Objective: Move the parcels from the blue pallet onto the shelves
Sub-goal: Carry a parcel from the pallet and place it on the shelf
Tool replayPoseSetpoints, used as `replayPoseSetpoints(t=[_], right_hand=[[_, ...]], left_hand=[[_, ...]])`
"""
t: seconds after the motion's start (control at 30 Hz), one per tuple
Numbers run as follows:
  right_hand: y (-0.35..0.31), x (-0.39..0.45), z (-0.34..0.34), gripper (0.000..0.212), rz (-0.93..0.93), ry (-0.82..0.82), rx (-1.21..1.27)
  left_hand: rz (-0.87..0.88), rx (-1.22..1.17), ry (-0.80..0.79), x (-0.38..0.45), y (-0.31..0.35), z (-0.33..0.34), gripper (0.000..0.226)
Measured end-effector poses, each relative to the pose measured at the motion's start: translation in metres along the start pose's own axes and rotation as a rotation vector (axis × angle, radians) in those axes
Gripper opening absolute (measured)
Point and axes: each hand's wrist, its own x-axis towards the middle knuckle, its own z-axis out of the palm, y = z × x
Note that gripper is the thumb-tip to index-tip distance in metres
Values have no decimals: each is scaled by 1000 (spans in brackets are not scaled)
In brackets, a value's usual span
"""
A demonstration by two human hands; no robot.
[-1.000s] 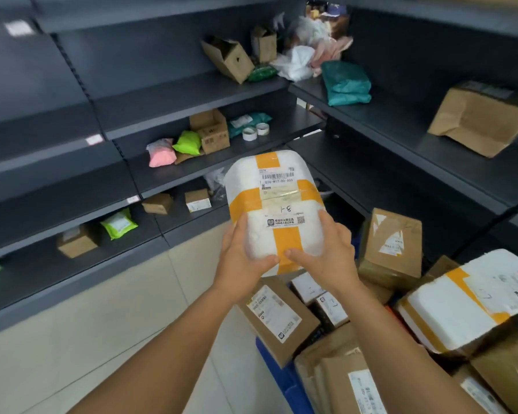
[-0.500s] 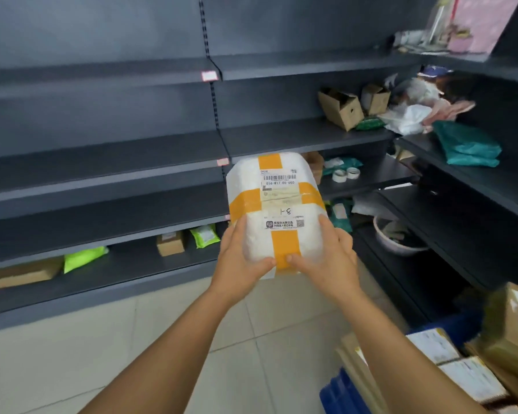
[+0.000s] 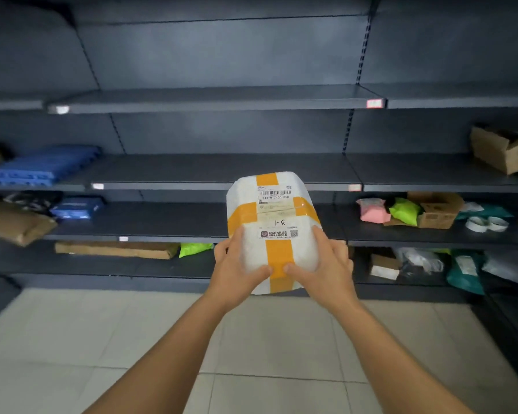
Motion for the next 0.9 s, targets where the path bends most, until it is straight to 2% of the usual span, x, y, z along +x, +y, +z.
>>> replayPoseSetpoints(t=[0.4,0.6,0.9], right_hand=[[-82,81,170,90,-72,-282,-56],[-116,152,261,93,-24,-406,-102],[-180,217,384,95,-10,-576,-175]], left_hand=[[-278,29,131,51,-117,-124,94],[-445,51,143,113,-176,-177,96],[-581,28,153,179,-271,-264,98]])
